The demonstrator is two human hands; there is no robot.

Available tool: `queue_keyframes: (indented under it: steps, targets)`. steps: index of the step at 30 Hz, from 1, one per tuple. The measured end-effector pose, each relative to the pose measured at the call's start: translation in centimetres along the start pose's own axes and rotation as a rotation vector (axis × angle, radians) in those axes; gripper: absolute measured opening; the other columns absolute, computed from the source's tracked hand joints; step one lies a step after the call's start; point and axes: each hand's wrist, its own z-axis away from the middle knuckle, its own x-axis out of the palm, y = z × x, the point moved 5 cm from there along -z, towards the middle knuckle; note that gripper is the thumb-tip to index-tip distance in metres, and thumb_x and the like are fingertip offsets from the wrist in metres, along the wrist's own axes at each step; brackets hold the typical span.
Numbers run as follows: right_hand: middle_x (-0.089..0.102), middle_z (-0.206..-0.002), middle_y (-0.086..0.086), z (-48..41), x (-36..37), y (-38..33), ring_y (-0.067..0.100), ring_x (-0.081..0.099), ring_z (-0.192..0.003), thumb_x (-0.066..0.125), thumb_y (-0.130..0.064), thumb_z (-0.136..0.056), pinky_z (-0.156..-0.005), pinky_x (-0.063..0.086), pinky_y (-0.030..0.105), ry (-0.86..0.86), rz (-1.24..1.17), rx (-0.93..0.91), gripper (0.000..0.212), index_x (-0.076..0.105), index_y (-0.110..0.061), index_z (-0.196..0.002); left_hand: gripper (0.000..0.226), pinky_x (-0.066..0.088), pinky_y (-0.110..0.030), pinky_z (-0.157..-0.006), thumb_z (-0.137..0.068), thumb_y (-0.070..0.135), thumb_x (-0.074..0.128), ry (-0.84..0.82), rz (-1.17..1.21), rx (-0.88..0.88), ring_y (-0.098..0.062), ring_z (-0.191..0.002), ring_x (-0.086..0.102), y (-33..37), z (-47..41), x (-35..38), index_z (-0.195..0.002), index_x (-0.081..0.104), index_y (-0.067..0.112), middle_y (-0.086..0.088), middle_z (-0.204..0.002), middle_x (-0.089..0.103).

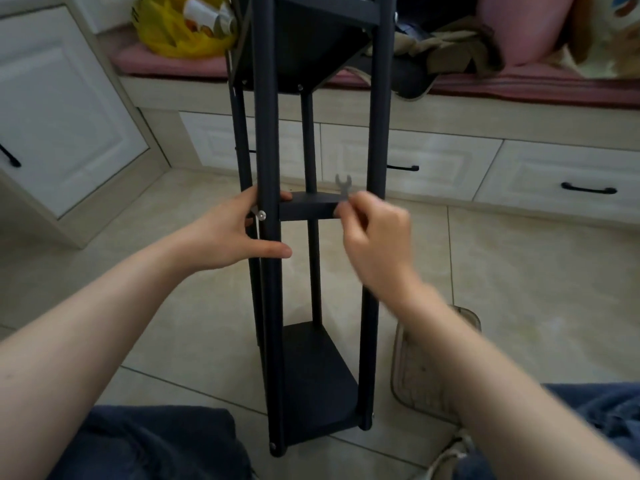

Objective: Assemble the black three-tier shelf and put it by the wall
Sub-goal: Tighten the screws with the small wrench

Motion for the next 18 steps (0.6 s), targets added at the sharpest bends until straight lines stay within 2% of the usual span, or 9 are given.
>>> queue_keyframes:
  steps: [2, 4, 6, 8, 11, 12, 15, 18]
  targets:
    - [0.067, -0.08, 0.004, -3.0, -1.4, -0.1, 0.021, 0.063, -0.072, 0.051, -0.019, -0.099, -0.068, 0.055, 0.042, -0.101, 0.1, 0.092, 0.022, 0.07, -0.011, -0.091, 0.096, 0.036, -0.037, -0.116, -0.053, 0.065, 0.076, -0.004, 0.012, -0.013, -0.009, -0.136, 0.043, 0.0, 0.2, 0.1, -0.141, 0.045, 0.042, 0.016, -0.143, 0.048]
    - [0.069, -0.086, 0.003, -5.2, -3.2, 0.2, 0.017, 0.065, -0.079, 0.052, -0.018, -0.097, -0.066, 0.054, 0.029, -0.166, 0.133, 0.153, 0.023, 0.073, -0.013, -0.09, 0.095, 0.036, -0.04, -0.118, -0.053, 0.065, 0.077, -0.013, 0.011, -0.01, -0.01, -0.136, 0.043, 0.0, 0.3, 0.1, -0.14, 0.045, 0.044, 0.015, -0.143, 0.048]
    - [0.068, -0.088, -0.003, -6.2, -4.6, 0.7, 0.006, 0.062, -0.082, 0.056, -0.021, -0.095, -0.062, 0.044, 0.016, -0.245, 0.157, 0.191, 0.02, 0.074, -0.017, -0.088, 0.093, 0.036, -0.041, -0.118, -0.054, 0.064, 0.077, -0.024, -0.001, -0.01, -0.01, -0.136, 0.043, 0.0, 0.5, 0.2, -0.139, 0.045, 0.045, 0.016, -0.143, 0.048]
    - [0.066, -0.091, -0.009, -6.3, -5.4, 1.4, -0.002, 0.056, -0.082, 0.061, -0.023, -0.092, -0.063, 0.038, 0.011, -0.316, 0.164, 0.223, 0.017, 0.077, -0.02, -0.089, 0.092, 0.036, -0.041, -0.118, -0.055, 0.061, 0.079, -0.023, 0.012, -0.013, -0.009, -0.136, 0.043, 0.2, 0.6, 0.3, -0.139, 0.046, 0.045, 0.019, -0.141, 0.048]
    - [0.06, -0.084, -0.018, -6.2, -6.2, 2.2, -0.006, 0.053, -0.08, 0.067, -0.026, -0.09, -0.061, 0.037, 0.004, -0.335, 0.156, 0.256, 0.012, 0.077, -0.022, -0.084, 0.087, 0.036, -0.036, -0.117, -0.061, 0.049, 0.085, -0.021, 0.033, -0.011, -0.006, -0.134, 0.043, 0.4, 0.5, 0.4, -0.14, 0.047, 0.042, 0.025, -0.134, 0.047]
    - [0.062, -0.087, -0.017, -6.2, -6.3, 2.4, -0.003, 0.055, -0.084, 0.069, -0.027, -0.089, -0.066, 0.041, 0.007, -0.345, 0.124, 0.284, 0.012, 0.078, -0.023, -0.083, 0.087, 0.036, -0.035, -0.116, -0.062, 0.046, 0.086, -0.026, 0.038, -0.015, -0.006, -0.134, 0.042, 0.5, 0.4, 0.5, -0.14, 0.048, 0.042, 0.027, -0.132, 0.046]
    - [0.069, -0.107, -0.004, -6.1, -6.2, 2.6, 0.011, 0.06, -0.105, 0.069, -0.025, -0.089, -0.088, 0.051, 0.026, -0.39, -0.047, 0.385, 0.011, 0.079, -0.021, -0.088, 0.085, 0.034, -0.033, -0.116, -0.064, 0.039, 0.088, -0.055, 0.053, -0.025, -0.007, -0.135, 0.042, 0.6, 0.4, 0.4, -0.14, 0.048, 0.04, 0.031, -0.129, 0.044]
    - [0.068, -0.115, -0.001, -6.2, -5.7, 2.0, 0.013, 0.06, -0.112, 0.065, -0.021, -0.093, -0.09, 0.053, 0.027, -0.394, -0.214, 0.413, 0.014, 0.078, -0.018, -0.093, 0.081, 0.033, -0.035, -0.118, -0.07, 0.029, 0.089, -0.068, 0.049, -0.037, -0.012, -0.138, 0.041, 0.5, 0.5, 0.1, -0.14, 0.049, 0.04, 0.02, -0.137, 0.047]
